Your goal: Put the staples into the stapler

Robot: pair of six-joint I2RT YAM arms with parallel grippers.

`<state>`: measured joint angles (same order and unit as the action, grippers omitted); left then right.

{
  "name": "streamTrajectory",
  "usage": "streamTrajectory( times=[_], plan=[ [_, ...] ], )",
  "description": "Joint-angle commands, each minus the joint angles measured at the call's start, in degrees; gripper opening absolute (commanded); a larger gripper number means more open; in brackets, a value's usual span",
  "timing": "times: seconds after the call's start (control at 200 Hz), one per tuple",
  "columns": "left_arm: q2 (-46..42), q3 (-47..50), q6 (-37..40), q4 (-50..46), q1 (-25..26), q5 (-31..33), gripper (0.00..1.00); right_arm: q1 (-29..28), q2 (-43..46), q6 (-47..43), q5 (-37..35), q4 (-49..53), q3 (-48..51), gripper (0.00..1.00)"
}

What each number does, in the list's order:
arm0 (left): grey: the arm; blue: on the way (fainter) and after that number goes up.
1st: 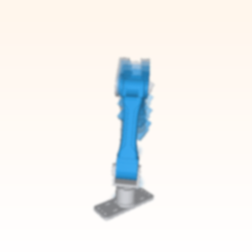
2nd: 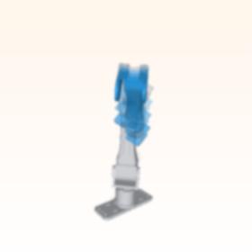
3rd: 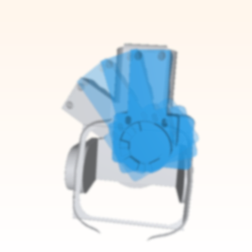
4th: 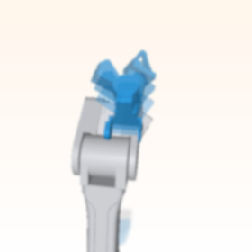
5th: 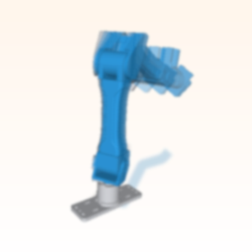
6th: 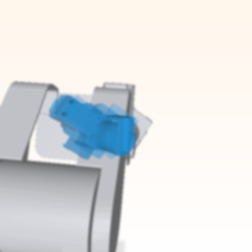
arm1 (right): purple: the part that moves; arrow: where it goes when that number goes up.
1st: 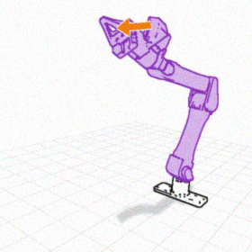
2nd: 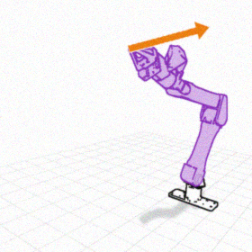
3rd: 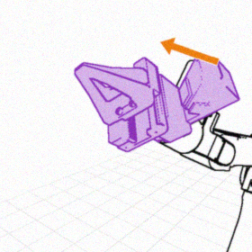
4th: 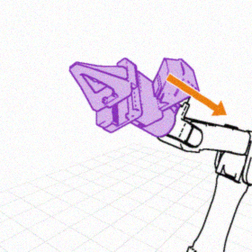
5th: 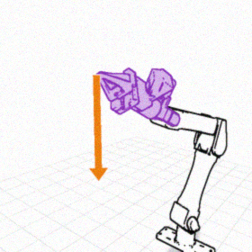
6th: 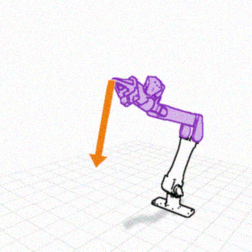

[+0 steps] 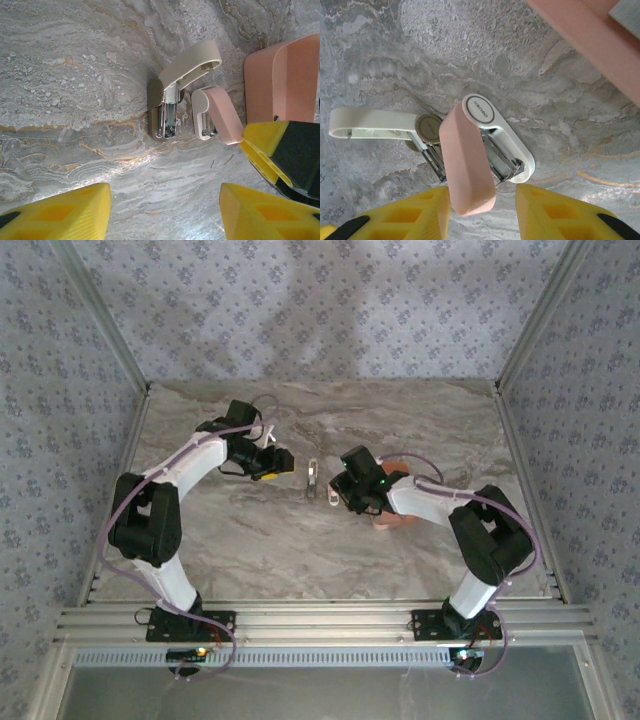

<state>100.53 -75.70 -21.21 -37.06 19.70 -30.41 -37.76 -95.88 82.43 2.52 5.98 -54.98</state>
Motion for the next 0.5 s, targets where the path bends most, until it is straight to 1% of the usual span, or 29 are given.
streamTrajectory(
  times=[0.0, 0.12, 0.495],
  plan=[
    [-2.4, 0.6, -0.3, 1.2, -0.4, -0.2, 0.59, 0.4, -1.7, -0.9, 1.0, 0.8, -1.6, 0.39],
    [-2.1, 0.6, -0.1, 1.0, -0.5, -0.3, 0.59, 0.2, -2.4, -0.9, 1.4, 1.5, -2.0, 0.36],
    [-1.1, 0.7, 0.0, 1.2, -0.6, -0.4, 0.59, -0.2, -3.0, -2.0, 2.6, 10.0, -2.9, 0.29]
  ],
)
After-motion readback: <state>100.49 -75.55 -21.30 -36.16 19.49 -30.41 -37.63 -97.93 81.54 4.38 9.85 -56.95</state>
